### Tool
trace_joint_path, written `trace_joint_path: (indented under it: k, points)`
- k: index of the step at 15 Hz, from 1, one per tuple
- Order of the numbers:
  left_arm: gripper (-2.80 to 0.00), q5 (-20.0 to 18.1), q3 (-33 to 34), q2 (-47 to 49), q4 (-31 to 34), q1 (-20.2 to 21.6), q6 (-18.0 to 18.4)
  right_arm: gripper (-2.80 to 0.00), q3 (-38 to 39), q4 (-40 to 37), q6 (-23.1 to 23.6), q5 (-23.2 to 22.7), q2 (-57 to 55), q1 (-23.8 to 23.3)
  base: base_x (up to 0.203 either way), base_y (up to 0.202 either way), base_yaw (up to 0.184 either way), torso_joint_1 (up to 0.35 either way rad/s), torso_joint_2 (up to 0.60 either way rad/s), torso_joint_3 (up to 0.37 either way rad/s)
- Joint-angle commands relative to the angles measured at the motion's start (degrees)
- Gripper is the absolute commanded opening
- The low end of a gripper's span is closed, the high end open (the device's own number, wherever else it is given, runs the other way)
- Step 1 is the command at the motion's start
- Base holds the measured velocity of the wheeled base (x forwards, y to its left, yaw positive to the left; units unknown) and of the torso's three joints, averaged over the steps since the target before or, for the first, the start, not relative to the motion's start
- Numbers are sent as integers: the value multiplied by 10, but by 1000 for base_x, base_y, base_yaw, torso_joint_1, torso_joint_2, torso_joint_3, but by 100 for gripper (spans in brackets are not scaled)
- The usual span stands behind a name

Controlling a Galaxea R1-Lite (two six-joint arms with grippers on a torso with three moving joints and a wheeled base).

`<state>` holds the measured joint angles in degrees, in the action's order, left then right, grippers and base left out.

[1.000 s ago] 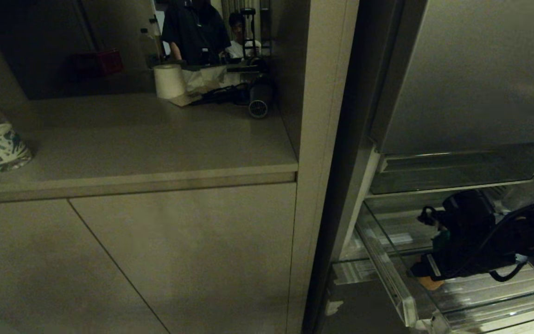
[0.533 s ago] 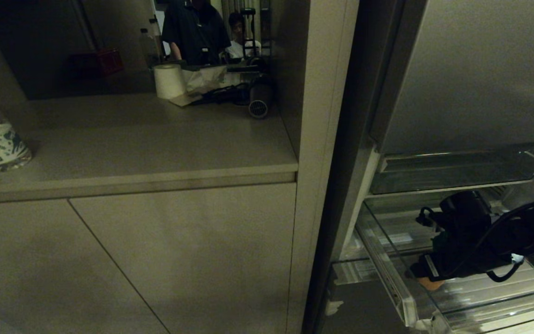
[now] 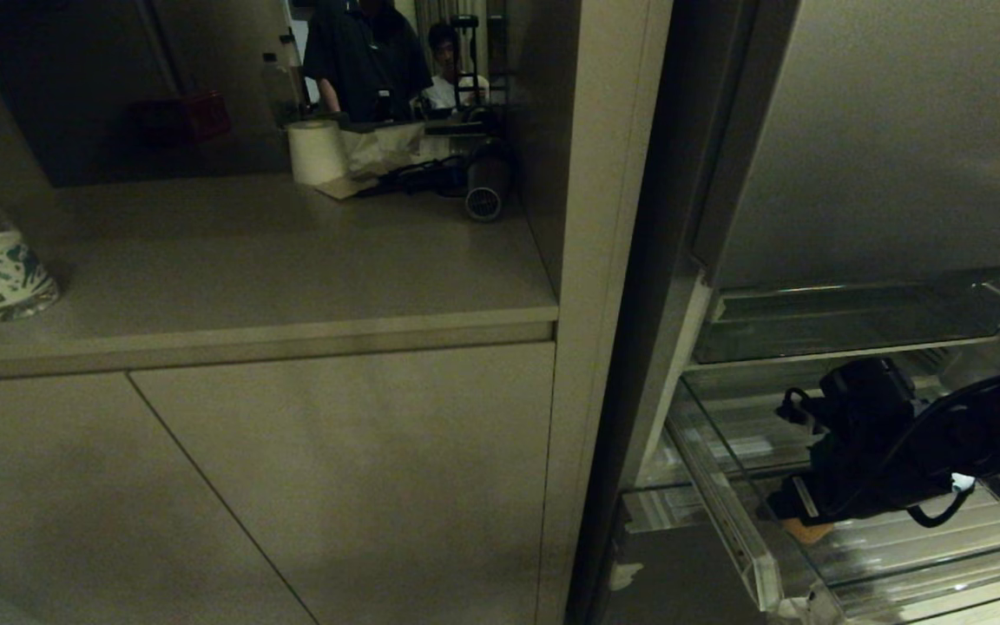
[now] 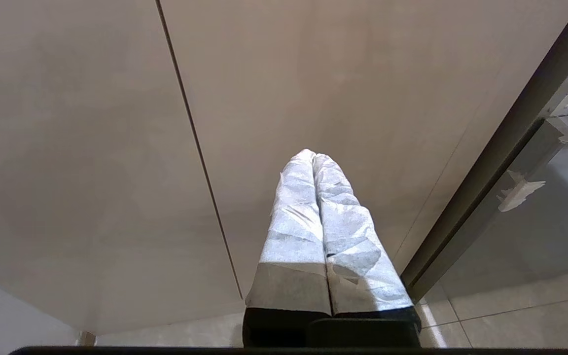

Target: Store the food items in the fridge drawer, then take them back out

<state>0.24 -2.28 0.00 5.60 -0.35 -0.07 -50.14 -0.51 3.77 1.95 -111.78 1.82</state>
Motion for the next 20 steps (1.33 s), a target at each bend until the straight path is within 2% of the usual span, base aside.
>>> trace_joint_path:
  k: [1, 14, 15, 20]
  points:
    - [-280, 0, 0, 0, 0, 0, 0, 0, -2, 0, 0, 0, -2, -1, 0, 0, 0, 0, 0, 0]
    - [-280, 0, 0, 0, 0, 0, 0, 0, -9, 7, -1, -1, -14, -1, 0, 0, 0, 0, 0, 0]
    - [-280, 1, 0, 0, 0, 0, 0, -280, -9, 7, -2, -1, -15, -1, 0, 0, 0, 0, 0, 0]
    - [-280, 0, 0, 0, 0, 0, 0, -280, -6, 7, -3, -1, -10, -1, 0, 0, 0, 0, 0, 0]
